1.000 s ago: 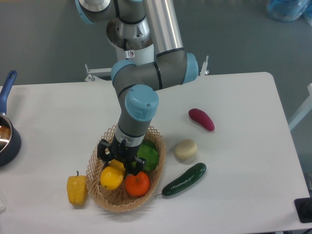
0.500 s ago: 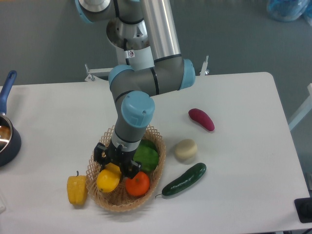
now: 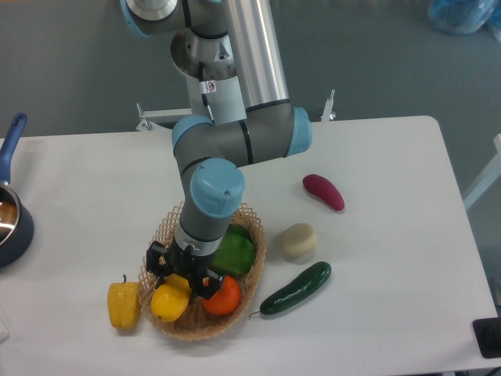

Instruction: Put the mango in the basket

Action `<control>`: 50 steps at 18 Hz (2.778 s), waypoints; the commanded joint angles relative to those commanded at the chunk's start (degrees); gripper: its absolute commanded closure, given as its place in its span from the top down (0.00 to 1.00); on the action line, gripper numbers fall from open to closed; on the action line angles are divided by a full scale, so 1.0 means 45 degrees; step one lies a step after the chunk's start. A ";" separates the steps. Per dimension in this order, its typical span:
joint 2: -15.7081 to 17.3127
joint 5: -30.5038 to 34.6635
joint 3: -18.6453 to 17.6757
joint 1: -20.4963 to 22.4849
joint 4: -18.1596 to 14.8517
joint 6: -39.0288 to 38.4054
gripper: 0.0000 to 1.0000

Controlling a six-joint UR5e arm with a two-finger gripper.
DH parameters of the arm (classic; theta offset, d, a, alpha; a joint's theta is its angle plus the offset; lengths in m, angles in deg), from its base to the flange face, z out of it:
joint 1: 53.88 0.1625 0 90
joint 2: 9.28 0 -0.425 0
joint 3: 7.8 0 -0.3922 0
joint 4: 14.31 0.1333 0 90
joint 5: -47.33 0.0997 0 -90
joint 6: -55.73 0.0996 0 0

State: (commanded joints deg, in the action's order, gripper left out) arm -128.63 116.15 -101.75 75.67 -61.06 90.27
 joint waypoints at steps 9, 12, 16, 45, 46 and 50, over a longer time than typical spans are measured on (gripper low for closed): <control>-0.0216 -0.0019 -0.0001 -0.0059 0.0020 0.0020 0.27; -0.0216 -0.0019 0.0077 -0.0059 0.0058 0.0078 0.61; -0.0157 -0.0019 0.0194 -0.0020 0.0098 0.0078 1.00; 0.5388 0.2852 -0.0645 0.6483 -0.2185 1.2455 1.00; 0.5525 0.2871 -0.0665 0.6678 -0.2420 1.3022 1.00; 0.6033 0.2833 -0.0801 0.7322 -0.3046 1.4276 1.00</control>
State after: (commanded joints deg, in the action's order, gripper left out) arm -101.49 128.89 -105.35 108.62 -74.77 154.51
